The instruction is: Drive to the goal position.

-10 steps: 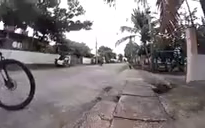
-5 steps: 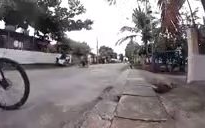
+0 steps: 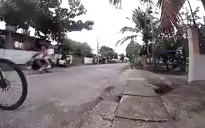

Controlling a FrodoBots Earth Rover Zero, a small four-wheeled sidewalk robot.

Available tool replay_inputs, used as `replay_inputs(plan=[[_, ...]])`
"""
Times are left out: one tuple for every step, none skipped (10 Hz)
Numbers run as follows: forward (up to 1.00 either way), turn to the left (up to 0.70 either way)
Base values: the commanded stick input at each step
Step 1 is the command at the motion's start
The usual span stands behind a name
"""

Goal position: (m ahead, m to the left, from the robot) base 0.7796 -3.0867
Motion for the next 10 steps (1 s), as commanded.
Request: replay_inputs(plan=[[0.00, 0.45], [0.00, 0.45], [0.00, 0.45], [0.00, 0.45], [0.00, 0.45], [0.00, 0.45], [0.00, 0.45], [0.00, 0.45], [0.00, 0.45], [0.00, 0.45]])
